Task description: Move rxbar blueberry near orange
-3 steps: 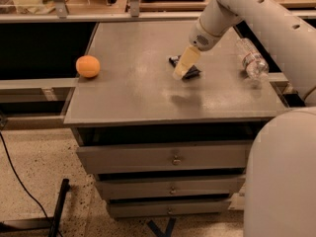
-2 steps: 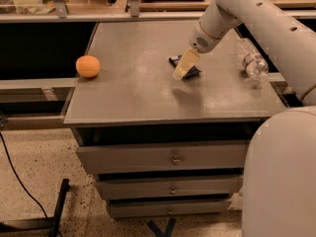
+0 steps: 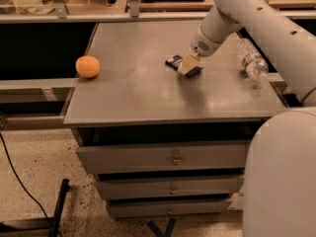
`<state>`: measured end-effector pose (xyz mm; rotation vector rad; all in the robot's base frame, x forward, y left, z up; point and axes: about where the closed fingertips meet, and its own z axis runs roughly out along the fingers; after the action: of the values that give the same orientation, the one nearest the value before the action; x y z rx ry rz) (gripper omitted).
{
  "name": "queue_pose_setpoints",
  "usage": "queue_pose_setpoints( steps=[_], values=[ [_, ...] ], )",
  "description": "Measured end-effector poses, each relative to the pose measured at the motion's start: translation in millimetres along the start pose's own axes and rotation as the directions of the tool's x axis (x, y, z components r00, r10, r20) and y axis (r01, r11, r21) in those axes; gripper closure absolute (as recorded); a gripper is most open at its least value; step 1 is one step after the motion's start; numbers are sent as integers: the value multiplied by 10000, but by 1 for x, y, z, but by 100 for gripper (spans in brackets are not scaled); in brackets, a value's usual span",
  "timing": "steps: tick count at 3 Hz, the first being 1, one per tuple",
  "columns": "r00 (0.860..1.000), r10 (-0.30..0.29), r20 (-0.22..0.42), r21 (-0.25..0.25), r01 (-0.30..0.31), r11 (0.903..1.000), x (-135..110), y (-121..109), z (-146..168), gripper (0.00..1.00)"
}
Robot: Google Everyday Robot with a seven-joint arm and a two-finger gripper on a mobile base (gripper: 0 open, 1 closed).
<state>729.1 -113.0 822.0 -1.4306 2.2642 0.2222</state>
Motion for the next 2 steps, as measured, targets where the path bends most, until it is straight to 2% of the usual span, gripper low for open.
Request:
queue_pose_setpoints(
  steps=[1,2],
  values=[
    [10000,11,-16,-27,-11,10000,0,0,-1,85],
    [10000,11,-16,-29,-11,10000,0,0,-2,100]
  ],
)
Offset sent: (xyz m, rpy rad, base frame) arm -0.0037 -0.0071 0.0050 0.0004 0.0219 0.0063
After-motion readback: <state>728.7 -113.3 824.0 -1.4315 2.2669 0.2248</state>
